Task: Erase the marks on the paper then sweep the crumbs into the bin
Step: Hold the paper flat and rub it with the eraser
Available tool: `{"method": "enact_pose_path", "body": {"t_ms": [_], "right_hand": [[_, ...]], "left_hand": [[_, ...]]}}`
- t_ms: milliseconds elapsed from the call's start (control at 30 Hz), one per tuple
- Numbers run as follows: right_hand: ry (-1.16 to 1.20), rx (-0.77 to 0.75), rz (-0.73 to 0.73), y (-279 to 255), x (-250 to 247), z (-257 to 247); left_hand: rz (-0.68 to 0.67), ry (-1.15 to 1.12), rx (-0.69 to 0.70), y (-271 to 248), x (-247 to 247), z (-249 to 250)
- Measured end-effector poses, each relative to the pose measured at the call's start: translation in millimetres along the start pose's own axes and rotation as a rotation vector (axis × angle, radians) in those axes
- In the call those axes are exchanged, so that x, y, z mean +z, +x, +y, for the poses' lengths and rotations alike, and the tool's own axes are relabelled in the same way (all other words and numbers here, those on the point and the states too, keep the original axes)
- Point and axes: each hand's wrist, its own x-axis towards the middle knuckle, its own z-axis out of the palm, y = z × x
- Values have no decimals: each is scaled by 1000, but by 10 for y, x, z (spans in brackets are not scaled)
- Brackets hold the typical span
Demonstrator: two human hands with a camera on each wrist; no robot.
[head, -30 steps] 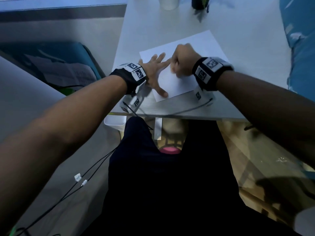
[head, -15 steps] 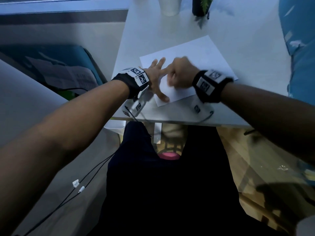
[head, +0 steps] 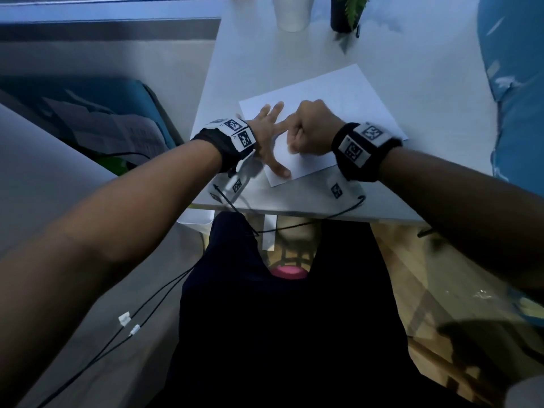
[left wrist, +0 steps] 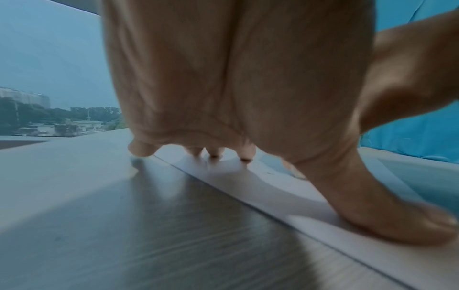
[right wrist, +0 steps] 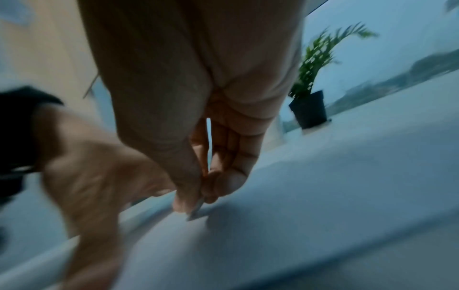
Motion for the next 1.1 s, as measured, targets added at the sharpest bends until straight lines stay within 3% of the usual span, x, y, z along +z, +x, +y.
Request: {"method": "enact_pose_path", "body": {"t_ms": [100,267,500,667,833,933,1100], "right_hand": [[64,28,89,4,-128,167],[71,5,6,-125,-76,182],[170,119,112,239,-162,81],[43,-21,56,85,27,-41],[41,13,47,-11,-71,118],[11,48,47,-16,-176,265],[33,130,53,21,-225,367]], "left_hand": [[37,-8,-20,30,49,-40],[116,-104,17,-10,129,-196],[74,-63,-63,45,96,-211],[117,-57,-85,61,144,-235],[203,23,-125,-54,64,-187],[220,89,-89,-221,27,-225],[148,-30,47,-408,47,-348]]}}
